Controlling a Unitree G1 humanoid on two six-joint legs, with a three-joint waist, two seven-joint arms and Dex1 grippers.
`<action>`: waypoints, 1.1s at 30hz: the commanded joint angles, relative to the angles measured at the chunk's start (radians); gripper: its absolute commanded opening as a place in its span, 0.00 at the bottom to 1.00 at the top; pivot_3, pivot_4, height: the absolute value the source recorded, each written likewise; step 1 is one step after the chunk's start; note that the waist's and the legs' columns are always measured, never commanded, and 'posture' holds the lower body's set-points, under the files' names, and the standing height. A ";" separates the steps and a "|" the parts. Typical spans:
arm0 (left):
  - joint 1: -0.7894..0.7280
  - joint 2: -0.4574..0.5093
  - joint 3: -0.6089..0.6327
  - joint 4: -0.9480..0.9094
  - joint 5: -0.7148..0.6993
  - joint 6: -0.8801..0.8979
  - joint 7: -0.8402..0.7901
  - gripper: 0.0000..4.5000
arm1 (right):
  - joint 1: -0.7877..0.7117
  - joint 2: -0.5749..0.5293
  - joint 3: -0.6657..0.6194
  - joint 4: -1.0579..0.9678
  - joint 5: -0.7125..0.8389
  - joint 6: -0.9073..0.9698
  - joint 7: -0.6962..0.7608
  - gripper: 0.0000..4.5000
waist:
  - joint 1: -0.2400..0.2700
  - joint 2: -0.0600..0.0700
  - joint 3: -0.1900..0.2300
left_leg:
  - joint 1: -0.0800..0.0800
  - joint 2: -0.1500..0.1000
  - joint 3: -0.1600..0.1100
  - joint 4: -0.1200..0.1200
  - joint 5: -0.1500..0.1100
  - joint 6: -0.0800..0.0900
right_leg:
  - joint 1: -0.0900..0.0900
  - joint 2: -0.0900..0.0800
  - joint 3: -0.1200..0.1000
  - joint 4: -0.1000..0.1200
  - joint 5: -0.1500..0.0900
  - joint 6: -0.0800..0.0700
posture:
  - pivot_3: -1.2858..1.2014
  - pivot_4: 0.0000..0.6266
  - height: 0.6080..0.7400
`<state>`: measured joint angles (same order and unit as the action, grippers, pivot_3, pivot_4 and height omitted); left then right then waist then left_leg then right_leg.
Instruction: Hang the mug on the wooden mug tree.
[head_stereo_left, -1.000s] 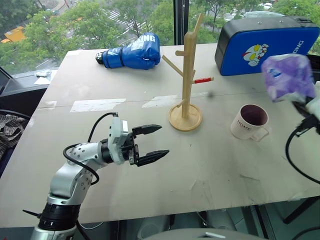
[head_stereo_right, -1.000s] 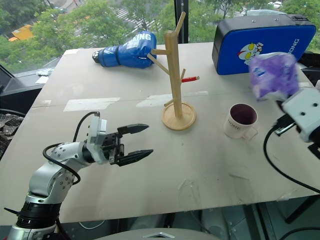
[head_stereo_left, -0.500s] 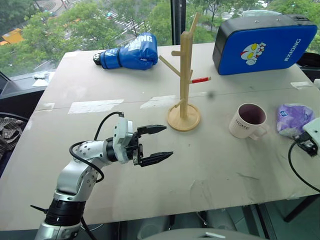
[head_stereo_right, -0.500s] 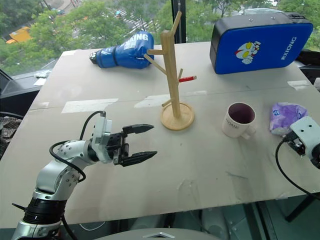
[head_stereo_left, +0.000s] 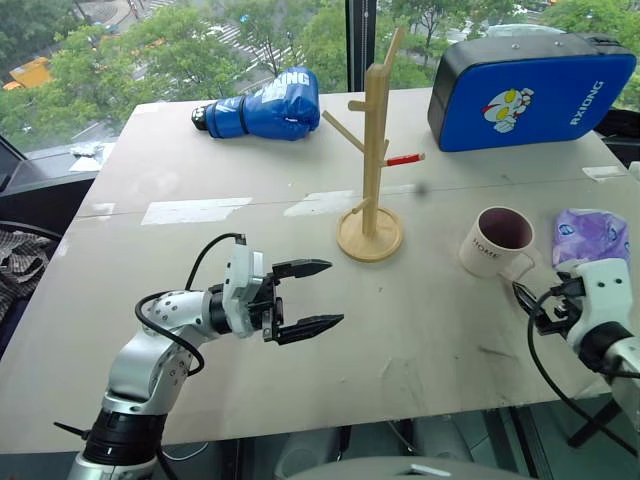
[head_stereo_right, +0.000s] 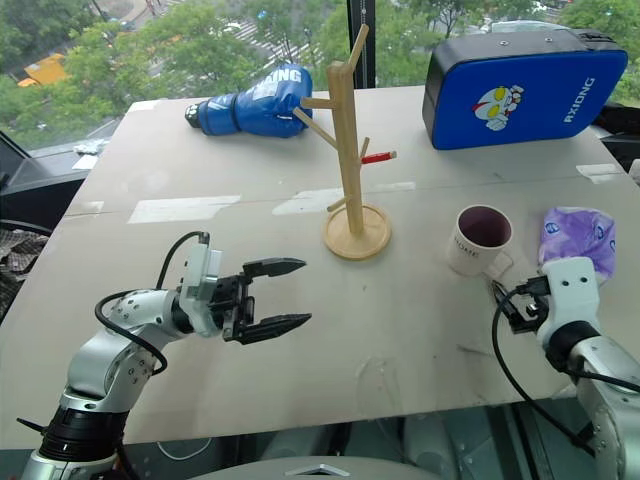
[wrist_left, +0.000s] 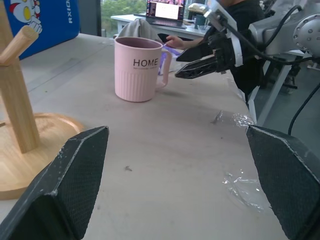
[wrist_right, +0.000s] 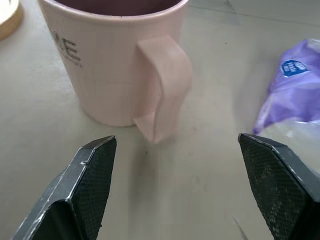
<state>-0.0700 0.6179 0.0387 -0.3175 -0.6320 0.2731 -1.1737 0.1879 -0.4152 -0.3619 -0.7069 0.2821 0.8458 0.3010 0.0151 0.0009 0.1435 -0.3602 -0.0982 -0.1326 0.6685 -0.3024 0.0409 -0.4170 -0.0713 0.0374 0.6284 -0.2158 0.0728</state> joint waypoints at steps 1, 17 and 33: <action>-0.021 0.016 0.023 -0.013 -0.018 0.000 -0.007 1.00 | -0.076 0.033 0.058 0.091 -0.087 -0.056 -0.109 0.87 | -0.003 0.000 0.000 | -0.001 0.000 0.000 0.000 0.000 0.000 | -0.001 0.000 0.001 0.000 0.000 0.000 | 0.52 0.24 1.00; -0.010 0.013 0.051 -0.043 -0.020 0.018 0.050 1.00 | -0.199 0.032 0.107 0.327 -0.167 -0.356 -0.114 0.01 | -0.005 0.001 0.000 | -0.002 0.000 0.002 -0.002 0.000 0.000 | -0.004 0.001 0.003 0.001 0.000 0.000 | 0.52 0.24 1.00; 0.144 -0.081 0.217 -0.042 -0.100 -0.131 0.059 1.00 | -0.776 -0.293 0.252 0.613 0.095 -0.448 0.566 0.01 | -0.028 0.001 0.002 | -0.002 0.001 0.003 -0.002 0.000 0.000 | -0.005 0.000 0.003 0.000 0.000 0.000 | 0.52 0.24 1.00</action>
<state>0.0659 0.5356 0.2295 -0.3307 -0.7022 0.1633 -1.1009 -0.5375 -0.6851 -0.1387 -0.1281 0.3639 0.4084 0.7976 -0.0132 0.0024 0.1452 -0.3632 -0.0973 -0.1303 0.6668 -0.3025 0.0412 -0.4217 -0.0715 0.0397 0.6276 -0.2157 0.0726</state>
